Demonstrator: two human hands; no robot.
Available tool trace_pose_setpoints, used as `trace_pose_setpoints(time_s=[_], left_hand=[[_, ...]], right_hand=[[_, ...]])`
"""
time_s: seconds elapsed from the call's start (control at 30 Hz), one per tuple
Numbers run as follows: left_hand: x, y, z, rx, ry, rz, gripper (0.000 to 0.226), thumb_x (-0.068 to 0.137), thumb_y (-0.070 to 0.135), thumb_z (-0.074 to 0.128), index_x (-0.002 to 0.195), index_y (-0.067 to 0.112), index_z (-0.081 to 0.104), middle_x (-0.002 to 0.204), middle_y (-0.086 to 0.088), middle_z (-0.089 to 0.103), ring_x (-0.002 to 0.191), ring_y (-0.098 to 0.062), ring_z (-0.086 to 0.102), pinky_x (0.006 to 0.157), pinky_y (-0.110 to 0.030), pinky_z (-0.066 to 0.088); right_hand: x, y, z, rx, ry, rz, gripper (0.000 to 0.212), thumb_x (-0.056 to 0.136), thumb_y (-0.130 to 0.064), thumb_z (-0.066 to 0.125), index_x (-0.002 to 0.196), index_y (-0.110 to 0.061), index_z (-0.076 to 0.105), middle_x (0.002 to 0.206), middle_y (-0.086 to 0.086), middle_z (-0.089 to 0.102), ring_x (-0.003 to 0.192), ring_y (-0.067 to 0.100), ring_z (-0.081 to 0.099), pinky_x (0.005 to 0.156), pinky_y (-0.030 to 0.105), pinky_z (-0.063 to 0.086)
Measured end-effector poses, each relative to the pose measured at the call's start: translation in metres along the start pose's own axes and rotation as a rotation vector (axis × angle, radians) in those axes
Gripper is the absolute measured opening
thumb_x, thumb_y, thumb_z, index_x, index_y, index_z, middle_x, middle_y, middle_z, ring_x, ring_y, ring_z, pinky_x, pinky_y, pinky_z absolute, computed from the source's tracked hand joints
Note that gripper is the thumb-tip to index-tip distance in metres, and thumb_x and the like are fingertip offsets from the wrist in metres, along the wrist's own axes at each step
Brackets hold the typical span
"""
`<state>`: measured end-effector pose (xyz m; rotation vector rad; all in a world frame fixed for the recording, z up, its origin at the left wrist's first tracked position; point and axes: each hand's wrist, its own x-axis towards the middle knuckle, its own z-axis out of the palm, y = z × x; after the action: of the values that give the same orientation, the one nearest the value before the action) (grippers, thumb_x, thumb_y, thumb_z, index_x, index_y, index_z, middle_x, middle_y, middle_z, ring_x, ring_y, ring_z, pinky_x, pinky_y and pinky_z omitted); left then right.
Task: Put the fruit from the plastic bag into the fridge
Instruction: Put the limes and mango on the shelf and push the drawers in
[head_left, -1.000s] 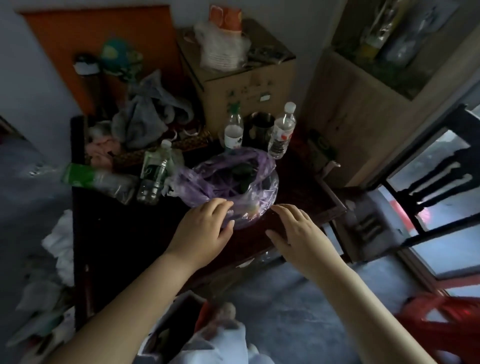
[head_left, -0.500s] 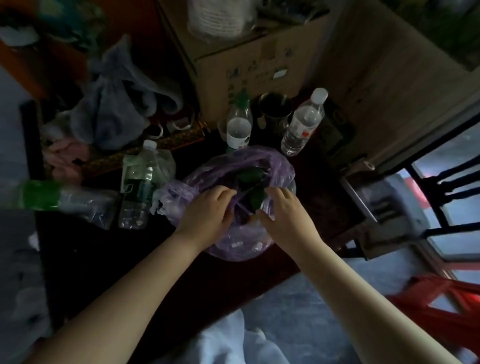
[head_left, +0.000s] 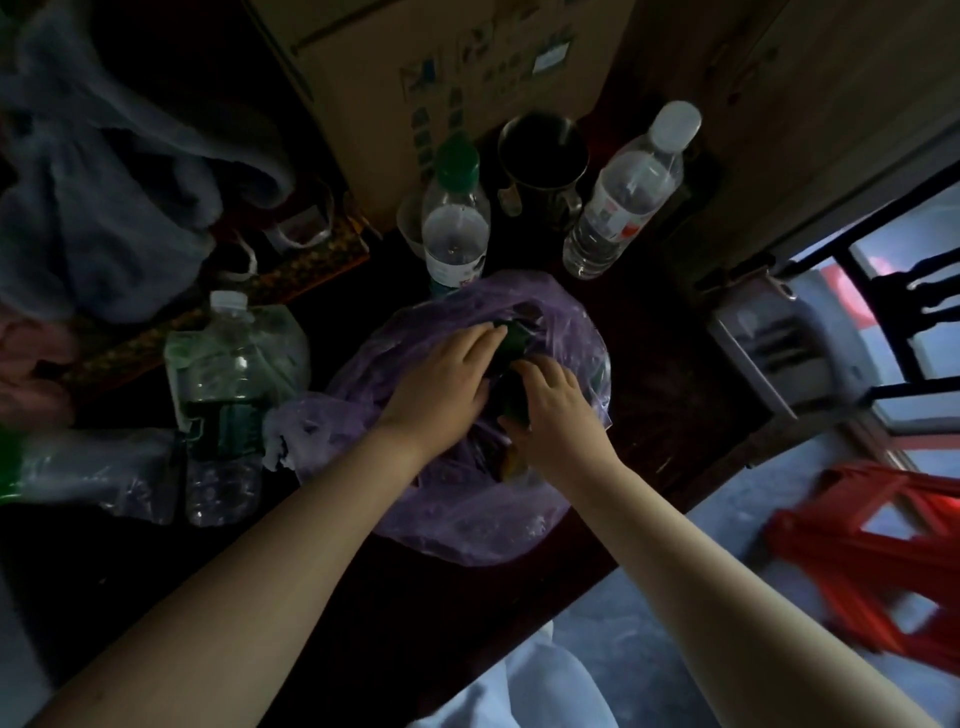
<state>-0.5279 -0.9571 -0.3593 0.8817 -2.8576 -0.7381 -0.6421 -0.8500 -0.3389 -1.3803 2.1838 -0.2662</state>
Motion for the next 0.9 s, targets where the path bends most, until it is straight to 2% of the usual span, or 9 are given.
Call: trace_pose_setpoints(time_s=[0.13,0.33,0.53,0.67,0.8,0.9], left_hand=[[0.015,-0.002,0.005,0.002,-0.018,0.022,0.057,0.091,0.013,0.051,0.145,0.013,0.031,0.148,-0.006,0.034,0.134,-0.023,0.033,0.105,-0.036,0.035],[0.026,-0.009,0.015,-0.023,-0.036,0.011,0.054,0.089,0.010,0.055,0.140,0.012,0.038,0.144,-0.008,0.037,0.131,-0.026,0.036,0.104,-0.038,0.038],[0.031,-0.012,0.021,-0.031,-0.092,0.017,0.065,0.084,0.010,0.063,0.142,0.013,0.034,0.138,-0.010,0.036,0.123,-0.028,0.041,0.093,-0.041,0.047],[0.027,-0.010,0.021,-0.027,-0.086,0.020,0.065,0.084,0.011,0.064,0.142,0.013,0.035,0.136,-0.009,0.037,0.122,-0.028,0.042,0.093,-0.040,0.046],[0.015,-0.001,0.008,-0.038,-0.024,0.041,0.063,0.084,0.019,0.066,0.140,0.011,0.038,0.131,-0.010,0.042,0.118,-0.028,0.046,0.089,-0.039,0.049],[0.004,0.011,-0.009,-0.098,0.024,0.040,0.064,0.083,0.023,0.068,0.139,0.010,0.040,0.127,-0.009,0.044,0.115,-0.027,0.048,0.084,-0.039,0.050]], right_hand=[[0.003,0.005,0.007,-0.015,-0.012,0.031,0.071,0.085,-0.033,0.065,0.144,-0.013,0.030,0.147,0.007,0.033,0.136,0.026,0.029,0.111,0.031,0.025],[0.005,0.010,0.015,-0.024,0.017,0.067,0.072,0.082,-0.033,0.068,0.142,-0.018,0.032,0.146,0.005,0.034,0.134,0.026,0.032,0.109,0.033,0.029],[0.002,0.014,0.017,-0.004,0.027,0.098,0.073,0.079,-0.033,0.070,0.140,-0.019,0.033,0.145,0.004,0.037,0.133,0.025,0.034,0.106,0.033,0.032],[-0.003,0.016,0.018,0.005,0.055,0.087,0.072,0.081,-0.030,0.068,0.142,-0.016,0.032,0.145,0.006,0.036,0.134,0.025,0.032,0.109,0.032,0.029],[-0.013,0.014,0.010,0.015,0.130,0.060,0.072,0.080,-0.030,0.068,0.141,-0.016,0.033,0.144,0.004,0.037,0.133,0.025,0.034,0.108,0.033,0.030],[-0.027,0.008,-0.004,0.102,0.233,0.067,0.068,0.078,-0.026,0.069,0.138,-0.016,0.037,0.141,0.004,0.040,0.127,0.025,0.041,0.099,0.034,0.040]])
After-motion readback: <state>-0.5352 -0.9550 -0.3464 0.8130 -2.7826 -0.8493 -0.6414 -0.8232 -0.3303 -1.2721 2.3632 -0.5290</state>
